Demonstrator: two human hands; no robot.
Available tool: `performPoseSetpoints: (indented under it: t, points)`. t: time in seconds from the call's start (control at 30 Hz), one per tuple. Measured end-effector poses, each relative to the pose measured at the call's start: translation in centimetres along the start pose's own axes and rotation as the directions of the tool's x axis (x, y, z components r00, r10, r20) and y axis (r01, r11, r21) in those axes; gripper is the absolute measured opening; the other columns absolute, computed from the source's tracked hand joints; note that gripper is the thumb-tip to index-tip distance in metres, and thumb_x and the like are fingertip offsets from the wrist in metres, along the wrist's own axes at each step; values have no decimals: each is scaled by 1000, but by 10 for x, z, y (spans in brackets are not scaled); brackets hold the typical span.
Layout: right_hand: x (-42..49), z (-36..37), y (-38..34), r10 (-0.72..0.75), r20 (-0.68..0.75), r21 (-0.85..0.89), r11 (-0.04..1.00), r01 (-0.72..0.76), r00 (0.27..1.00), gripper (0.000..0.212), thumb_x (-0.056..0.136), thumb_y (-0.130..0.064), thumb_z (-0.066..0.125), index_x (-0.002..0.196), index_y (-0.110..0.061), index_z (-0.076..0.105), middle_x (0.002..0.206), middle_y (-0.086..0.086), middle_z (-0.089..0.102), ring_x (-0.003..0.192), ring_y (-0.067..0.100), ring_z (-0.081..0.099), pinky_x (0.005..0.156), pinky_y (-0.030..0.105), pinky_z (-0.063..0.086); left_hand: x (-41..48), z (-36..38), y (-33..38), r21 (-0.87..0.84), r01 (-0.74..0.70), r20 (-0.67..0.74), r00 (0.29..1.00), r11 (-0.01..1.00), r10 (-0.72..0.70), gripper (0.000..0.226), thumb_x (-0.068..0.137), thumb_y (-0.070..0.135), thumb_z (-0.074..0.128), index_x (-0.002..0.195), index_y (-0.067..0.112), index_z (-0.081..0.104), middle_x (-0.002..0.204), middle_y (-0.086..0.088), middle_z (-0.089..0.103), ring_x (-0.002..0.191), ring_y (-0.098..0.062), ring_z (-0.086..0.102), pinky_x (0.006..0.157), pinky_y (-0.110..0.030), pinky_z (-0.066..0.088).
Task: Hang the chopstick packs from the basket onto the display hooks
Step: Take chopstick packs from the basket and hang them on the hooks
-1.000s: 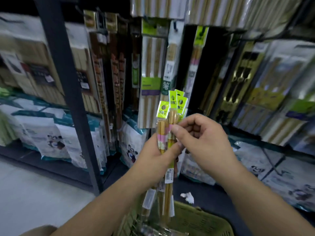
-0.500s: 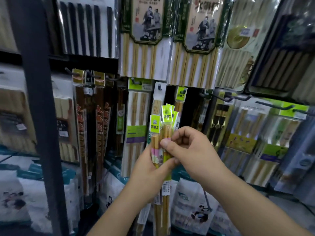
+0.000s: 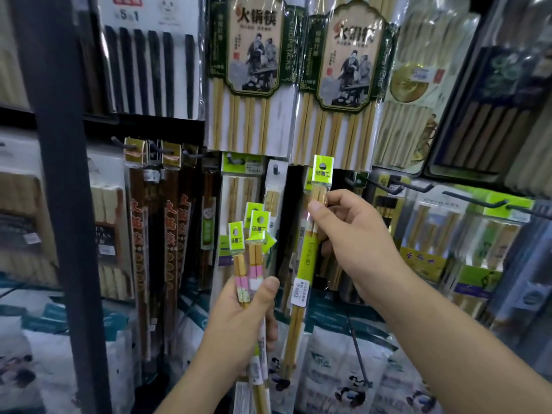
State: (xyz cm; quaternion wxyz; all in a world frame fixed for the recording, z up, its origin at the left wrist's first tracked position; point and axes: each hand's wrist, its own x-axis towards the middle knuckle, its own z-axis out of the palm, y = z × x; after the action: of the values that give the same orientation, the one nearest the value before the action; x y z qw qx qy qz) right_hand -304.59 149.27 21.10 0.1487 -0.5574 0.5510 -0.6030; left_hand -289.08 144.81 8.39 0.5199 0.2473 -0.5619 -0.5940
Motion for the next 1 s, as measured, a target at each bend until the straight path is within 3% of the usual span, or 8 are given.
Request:
performPoseSetpoints:
  t: [0.1, 0.2, 0.4, 0.63, 0.73, 0.8, 0.87, 1.0]
  points:
    - [0, 1, 0, 54, -28, 9, 999, -54, 998, 36, 101, -43, 59, 69, -28, 65, 57, -9, 49, 53, 10, 47, 52, 24, 45, 0, 1, -2, 18, 12, -13, 1000, 1000, -12, 66, 69, 67, 72, 96, 10, 55, 61, -6, 58, 47, -25, 56, 45, -34, 50]
    - [1, 3, -1, 92, -36, 21, 996, -91, 995, 43, 101, -46, 57, 63, -26, 64, 58, -4, 48, 56, 17, 44, 55, 31, 41, 0, 3, -3, 14, 12, -18, 1000, 1000, -12, 64, 68, 67, 71, 95, 11, 56, 61, -5, 58, 45, -23, 55, 44, -31, 49]
    - [4, 4, 0, 89, -43, 21, 996, -88, 995, 43, 100, -46, 58, 67, -20, 65, 63, 3, 48, 59, 19, 43, 56, 32, 40, 0, 5, -1, 2, 11, -18, 1000, 1000, -11, 62, 69, 64, 72, 94, 11, 55, 60, -4, 57, 44, -22, 54, 43, -32, 49]
    - [7, 6, 2, 83, -64, 25, 996, -81, 995, 44, 102, -40, 57, 71, -10, 63, 58, -1, 55, 52, 11, 51, 47, 15, 42, -2, 4, 4, -37, 0, -6, 1000, 999, 0, 65, 79, 66, 61, 96, 4, 52, 61, -1, 54, 44, -20, 50, 43, -32, 48]
    - [10, 8, 7, 104, -84, -30, 994, -107, 991, 45, 101, -43, 56, 74, -8, 65, 58, 1, 54, 52, 11, 49, 47, 17, 44, -3, 6, 6, -104, 18, -7, 1000, 994, -19, 62, 83, 66, 57, 98, 5, 52, 64, -3, 53, 44, -20, 49, 42, -31, 46]
    - [10, 8, 12, 121, -85, -79, 989, -128, 989, 47, 101, -47, 56, 78, -7, 66, 60, 2, 56, 54, 11, 52, 56, 21, 49, -4, 7, 7, -122, 25, 10, 1000, 992, -24, 62, 90, 67, 54, 96, 5, 50, 66, -3, 51, 45, -19, 49, 43, -31, 45]
    - [10, 8, 16, 124, -94, -123, 983, -135, 988, 46, 99, -50, 57, 80, -10, 68, 64, 1, 59, 60, 13, 57, 64, 28, 50, -5, 5, 6, -119, 38, 16, 999, 992, -36, 53, 96, 58, 51, 96, 5, 48, 67, -3, 52, 46, -18, 49, 44, -31, 44]
    - [4, 6, 24, 140, -161, -161, 973, -166, 977, 33, 95, -49, 63, 83, -19, 67, 76, 2, 65, 73, 17, 63, 64, 28, 46, -5, 3, 4, -73, 54, 21, 998, 996, -52, 36, 103, 40, 48, 96, 6, 48, 61, -4, 52, 48, -19, 53, 46, -32, 46]
